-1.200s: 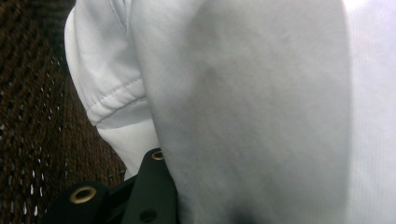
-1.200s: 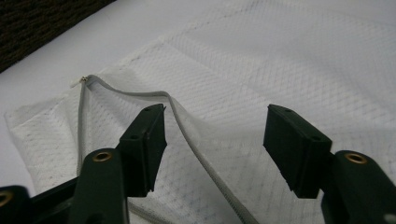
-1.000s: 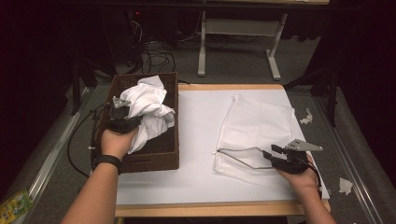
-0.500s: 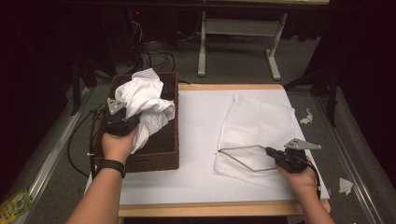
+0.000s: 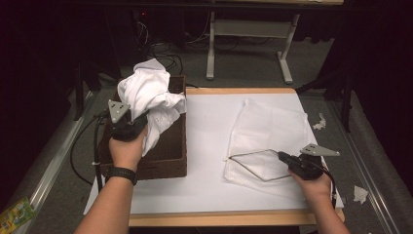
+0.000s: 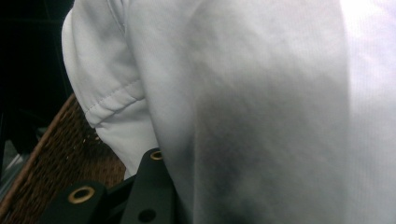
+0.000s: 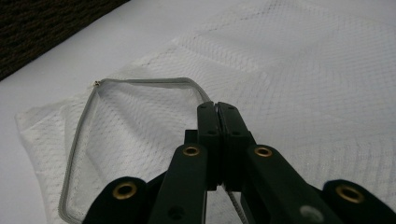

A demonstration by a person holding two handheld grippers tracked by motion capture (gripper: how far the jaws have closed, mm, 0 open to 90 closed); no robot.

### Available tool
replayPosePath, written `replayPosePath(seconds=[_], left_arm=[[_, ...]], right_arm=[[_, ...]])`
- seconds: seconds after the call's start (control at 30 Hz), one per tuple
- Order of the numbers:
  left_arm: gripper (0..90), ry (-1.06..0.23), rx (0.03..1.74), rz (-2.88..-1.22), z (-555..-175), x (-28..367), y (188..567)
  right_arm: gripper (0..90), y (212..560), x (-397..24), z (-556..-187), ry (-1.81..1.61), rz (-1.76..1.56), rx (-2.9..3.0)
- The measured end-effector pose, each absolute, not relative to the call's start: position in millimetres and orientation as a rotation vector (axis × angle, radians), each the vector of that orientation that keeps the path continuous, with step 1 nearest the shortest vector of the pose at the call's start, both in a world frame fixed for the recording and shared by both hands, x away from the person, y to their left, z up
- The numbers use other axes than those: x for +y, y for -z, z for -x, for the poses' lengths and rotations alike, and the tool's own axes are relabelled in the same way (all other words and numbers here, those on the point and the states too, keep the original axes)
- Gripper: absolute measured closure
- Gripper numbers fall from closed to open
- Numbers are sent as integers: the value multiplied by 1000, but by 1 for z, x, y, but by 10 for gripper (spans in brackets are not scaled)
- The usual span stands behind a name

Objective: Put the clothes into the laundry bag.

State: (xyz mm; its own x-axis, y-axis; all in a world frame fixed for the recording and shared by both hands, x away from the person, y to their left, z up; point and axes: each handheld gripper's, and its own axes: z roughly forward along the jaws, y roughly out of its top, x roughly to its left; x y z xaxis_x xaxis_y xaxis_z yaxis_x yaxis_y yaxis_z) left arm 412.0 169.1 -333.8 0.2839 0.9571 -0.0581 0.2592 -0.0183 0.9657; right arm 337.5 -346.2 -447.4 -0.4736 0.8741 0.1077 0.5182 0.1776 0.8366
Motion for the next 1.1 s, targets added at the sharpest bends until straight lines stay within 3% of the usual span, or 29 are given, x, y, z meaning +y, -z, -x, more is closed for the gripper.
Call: replayPosePath(seconds=[0.6, 1.1], left_arm=[[685, -753, 946, -1515, -397, 88, 306], [684, -620, 850, -1546, -379, 35, 317]], right_arm=[[899, 446, -347, -337, -1244, -1314, 2042], [899, 448, -345, -338, -1248, -1303, 2045]])
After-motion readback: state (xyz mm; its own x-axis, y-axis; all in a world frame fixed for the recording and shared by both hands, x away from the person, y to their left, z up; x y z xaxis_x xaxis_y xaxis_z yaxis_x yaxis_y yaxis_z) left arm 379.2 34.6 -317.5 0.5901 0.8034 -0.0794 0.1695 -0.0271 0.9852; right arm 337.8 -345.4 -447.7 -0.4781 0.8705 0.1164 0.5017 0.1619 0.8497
